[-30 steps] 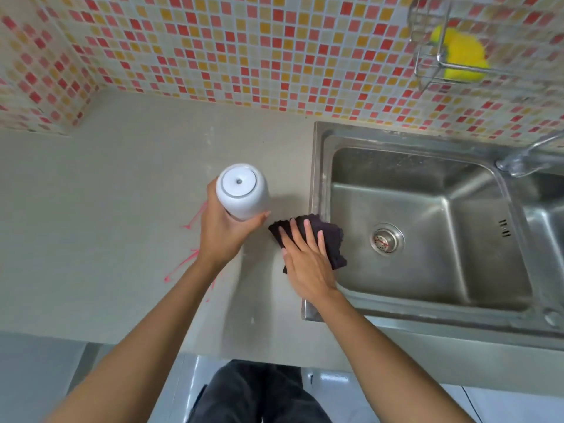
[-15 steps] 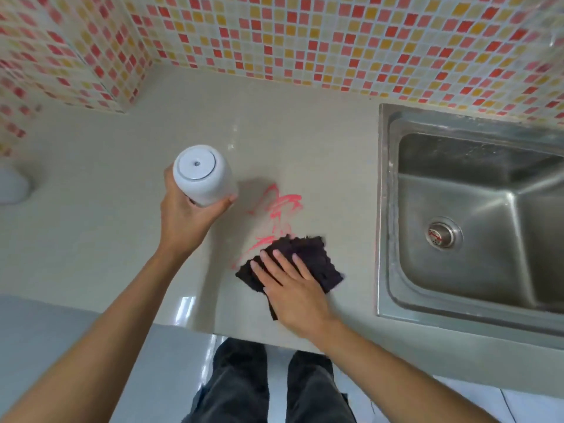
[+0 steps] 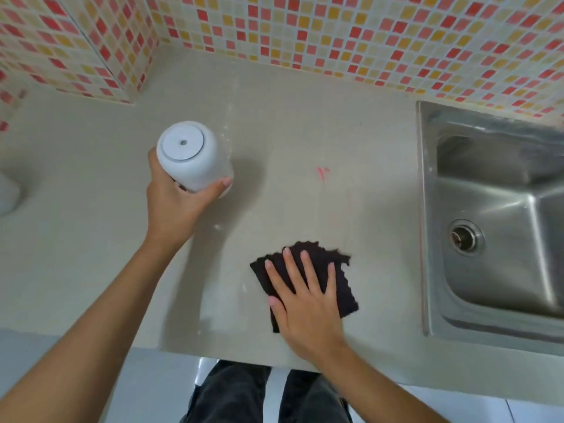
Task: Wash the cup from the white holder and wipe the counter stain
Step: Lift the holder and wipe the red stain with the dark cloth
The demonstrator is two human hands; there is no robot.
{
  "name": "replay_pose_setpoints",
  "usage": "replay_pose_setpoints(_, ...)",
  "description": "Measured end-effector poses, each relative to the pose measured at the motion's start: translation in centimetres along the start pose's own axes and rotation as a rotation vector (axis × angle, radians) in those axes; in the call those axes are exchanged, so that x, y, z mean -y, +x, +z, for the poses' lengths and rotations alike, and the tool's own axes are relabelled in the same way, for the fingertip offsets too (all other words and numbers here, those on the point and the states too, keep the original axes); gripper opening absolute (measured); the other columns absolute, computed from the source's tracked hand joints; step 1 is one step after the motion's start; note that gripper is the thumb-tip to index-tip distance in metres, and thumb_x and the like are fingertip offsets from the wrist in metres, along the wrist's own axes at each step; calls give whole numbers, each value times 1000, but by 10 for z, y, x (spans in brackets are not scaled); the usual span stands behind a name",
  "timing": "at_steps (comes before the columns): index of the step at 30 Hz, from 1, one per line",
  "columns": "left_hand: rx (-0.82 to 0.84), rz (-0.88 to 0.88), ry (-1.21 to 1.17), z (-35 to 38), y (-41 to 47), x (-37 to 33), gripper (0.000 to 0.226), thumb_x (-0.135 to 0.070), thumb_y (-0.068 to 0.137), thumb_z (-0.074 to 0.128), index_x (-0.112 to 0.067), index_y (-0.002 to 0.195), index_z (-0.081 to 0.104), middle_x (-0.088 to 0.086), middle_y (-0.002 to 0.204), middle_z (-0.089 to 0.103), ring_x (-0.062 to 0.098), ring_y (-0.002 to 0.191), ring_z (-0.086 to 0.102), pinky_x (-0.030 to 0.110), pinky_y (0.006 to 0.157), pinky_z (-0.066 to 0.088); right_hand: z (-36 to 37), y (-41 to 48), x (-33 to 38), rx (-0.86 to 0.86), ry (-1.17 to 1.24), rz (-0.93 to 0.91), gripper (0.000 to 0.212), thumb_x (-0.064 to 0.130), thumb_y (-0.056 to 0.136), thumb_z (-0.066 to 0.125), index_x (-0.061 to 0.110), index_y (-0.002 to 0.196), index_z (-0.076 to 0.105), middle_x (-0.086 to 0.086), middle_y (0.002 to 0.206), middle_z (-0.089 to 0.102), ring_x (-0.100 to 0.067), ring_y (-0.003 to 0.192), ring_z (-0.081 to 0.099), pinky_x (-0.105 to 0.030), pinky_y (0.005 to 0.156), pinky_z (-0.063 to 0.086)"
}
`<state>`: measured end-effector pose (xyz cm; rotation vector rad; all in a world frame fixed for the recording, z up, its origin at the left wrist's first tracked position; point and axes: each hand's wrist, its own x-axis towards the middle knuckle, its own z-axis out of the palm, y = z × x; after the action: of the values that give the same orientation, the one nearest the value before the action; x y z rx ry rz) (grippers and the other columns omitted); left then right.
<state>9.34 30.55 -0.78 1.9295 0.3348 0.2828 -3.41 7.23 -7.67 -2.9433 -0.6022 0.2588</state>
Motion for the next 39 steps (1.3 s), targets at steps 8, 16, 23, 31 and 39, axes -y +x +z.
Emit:
replay_pose_setpoints(8,52,36,-14,17,15,8,93,-32,68,87,-25,142,32,-16,133,52,-3,119,53,22,98,47,-26,217,-106,-97,79,400,52,48,101,13,37,152,5,4,162,3,-22,148,0,-63,114,2)
replay_pose_setpoints(16,84,3,-18,17,28,-1,94,-37,66,88,-28,141,32,-17,130,53,-11,111,53,14,93,47,-2,26,-14,-49,-93,172,56,53,100,22,34,152,14,1,160,16,-26,147,15,-64,113,4)
replay_pose_setpoints(23,77,29,-43,19,28,7,94,-36,67,87,-24,142,32,-15,133,53,-3,118,54,25,99,48,-42,235,-140,-142,-127,199,59,56,96,17,34,149,26,3,156,30,-26,144,23,-58,113,15)
replay_pose_setpoints(31,94,10,-31,17,35,15,97,-41,64,89,-19,141,33,-13,134,53,0,121,53,37,103,47,-10,143,-44,-181,-20,225,55,49,101,22,31,152,18,-3,160,17,-29,147,13,-57,114,13)
replay_pose_setpoints(39,46,18,-73,14,56,8,94,-36,68,87,-18,143,31,-13,134,52,-3,120,52,24,101,47,-5,89,2,-14,20,-57,57,55,98,28,38,151,16,4,161,13,-26,148,8,-57,115,12)
